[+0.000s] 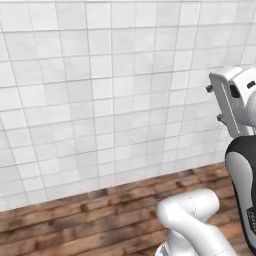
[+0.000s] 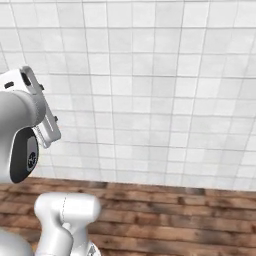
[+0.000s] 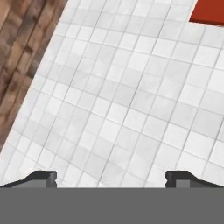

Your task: Move the bowls from the cabinet to the plates on the dining table.

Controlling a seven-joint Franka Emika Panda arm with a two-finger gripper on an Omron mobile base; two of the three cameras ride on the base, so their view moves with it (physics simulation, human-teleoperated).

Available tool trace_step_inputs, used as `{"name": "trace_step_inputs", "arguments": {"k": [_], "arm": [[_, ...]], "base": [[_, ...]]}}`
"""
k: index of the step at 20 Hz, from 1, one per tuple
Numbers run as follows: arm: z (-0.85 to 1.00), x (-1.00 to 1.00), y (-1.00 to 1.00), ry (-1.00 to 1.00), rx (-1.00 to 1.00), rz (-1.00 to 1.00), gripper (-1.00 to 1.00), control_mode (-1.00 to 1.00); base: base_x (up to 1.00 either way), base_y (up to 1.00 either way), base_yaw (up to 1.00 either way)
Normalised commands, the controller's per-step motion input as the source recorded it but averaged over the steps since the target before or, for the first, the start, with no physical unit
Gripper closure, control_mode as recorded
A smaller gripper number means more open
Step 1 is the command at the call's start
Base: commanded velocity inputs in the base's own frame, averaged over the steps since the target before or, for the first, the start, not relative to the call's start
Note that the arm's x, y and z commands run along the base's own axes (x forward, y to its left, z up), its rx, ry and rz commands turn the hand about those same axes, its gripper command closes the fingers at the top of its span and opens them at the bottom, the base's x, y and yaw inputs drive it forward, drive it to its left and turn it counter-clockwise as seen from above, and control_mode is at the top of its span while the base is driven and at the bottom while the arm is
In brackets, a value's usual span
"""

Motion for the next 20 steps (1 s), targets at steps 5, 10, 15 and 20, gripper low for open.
{"name": "trace_step_inputs", "arguments": {"k": [5, 10, 15, 20], "arm": [[0.0, 0.0, 0.0, 0.0, 0.0, 0.0, -1.0, 1.0], [0.0, 0.0, 0.0, 0.0, 0.0, 0.0, -1.0, 1.0], [0.0, 0.0, 0.0, 0.0, 0.0, 0.0, -1.0, 1.0], [0.0, 0.0, 0.0, 0.0, 0.0, 0.0, -1.0, 1.0]], "base": [[0.41, 0.3, 0.31], [0.29, 0.3, 0.34], [0.33, 0.4, 0.31], [0.35, 0.41, 0.31]]}}
